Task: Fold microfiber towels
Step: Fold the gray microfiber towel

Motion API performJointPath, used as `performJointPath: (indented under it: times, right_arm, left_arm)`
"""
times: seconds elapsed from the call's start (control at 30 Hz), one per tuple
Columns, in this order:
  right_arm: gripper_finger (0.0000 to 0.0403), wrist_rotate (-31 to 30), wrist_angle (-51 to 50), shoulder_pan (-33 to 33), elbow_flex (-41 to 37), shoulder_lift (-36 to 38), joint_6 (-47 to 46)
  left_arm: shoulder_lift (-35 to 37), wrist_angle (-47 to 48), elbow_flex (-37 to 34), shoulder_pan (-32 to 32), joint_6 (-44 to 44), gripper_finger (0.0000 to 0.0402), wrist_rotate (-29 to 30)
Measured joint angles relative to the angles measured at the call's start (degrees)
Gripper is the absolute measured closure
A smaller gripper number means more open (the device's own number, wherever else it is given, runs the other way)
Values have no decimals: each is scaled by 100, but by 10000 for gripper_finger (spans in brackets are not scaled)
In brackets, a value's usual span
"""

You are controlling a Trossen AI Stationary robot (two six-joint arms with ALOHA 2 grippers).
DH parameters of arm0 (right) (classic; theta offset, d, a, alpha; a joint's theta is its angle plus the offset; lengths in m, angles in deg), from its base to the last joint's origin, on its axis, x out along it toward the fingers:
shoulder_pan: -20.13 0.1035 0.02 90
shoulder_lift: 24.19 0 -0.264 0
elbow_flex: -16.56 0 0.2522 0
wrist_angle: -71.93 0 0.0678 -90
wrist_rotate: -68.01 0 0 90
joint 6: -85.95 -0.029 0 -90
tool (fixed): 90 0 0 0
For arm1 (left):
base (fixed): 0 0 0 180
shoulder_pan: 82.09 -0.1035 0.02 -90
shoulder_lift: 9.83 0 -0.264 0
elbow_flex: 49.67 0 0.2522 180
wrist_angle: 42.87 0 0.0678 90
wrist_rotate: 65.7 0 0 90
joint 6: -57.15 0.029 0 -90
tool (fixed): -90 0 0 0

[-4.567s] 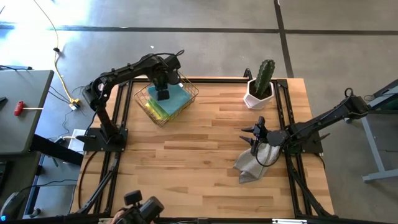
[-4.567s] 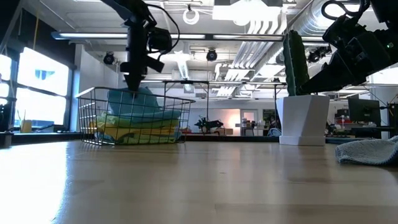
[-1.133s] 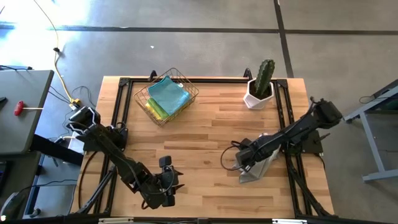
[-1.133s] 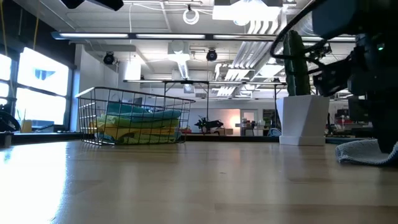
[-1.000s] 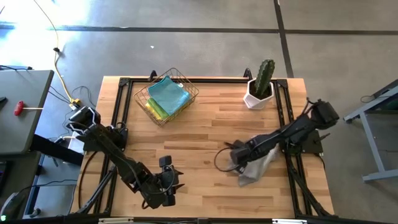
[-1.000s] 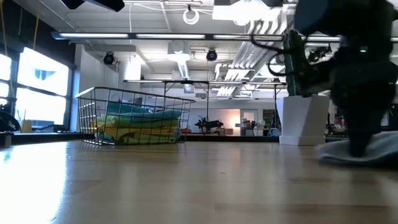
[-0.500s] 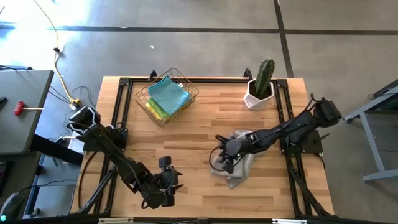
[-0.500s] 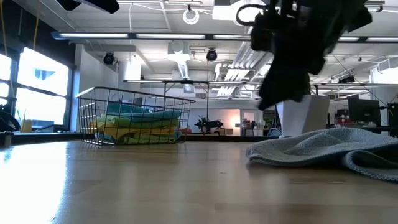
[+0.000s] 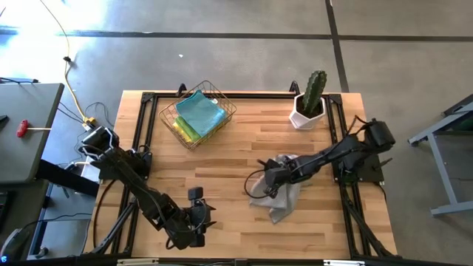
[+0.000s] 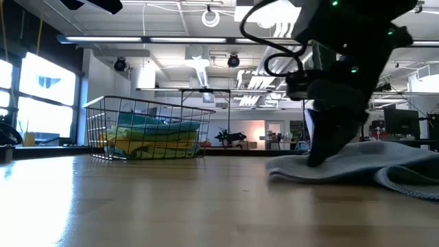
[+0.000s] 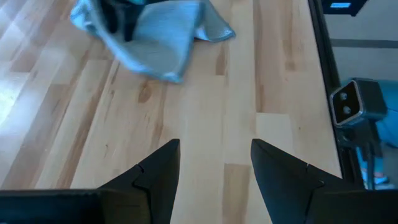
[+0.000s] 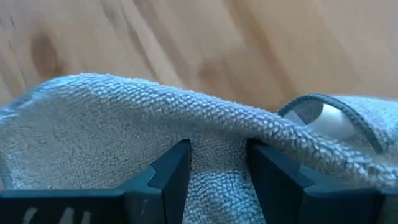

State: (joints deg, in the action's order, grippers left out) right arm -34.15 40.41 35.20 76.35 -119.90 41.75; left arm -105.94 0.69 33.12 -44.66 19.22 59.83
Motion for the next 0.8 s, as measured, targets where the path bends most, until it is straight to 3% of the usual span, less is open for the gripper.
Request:
performJointPath:
  times: [0.13,0.3,0.4,0.63,0.8]
  right_arm:
    - [249,-92,886,-223,19,-304,628]
    - [249,-350,2998,-463,-4,-675,1795]
    - [249,-160,3638,-566,1,-808,2041]
    - [258,970,3220,-361,-3,-182,1526]
    - [264,969,2259,315,-3,373,656]
  left_arm:
    - [0,3,0,20,0,216,-22]
    - [0,2,0,13,0,215,-59]
    - [0,23,0,17,43,215,-59]
    - [0,89,0,-140,965,215,-16]
    - [-106,-8,0,-457,1747,216,-357]
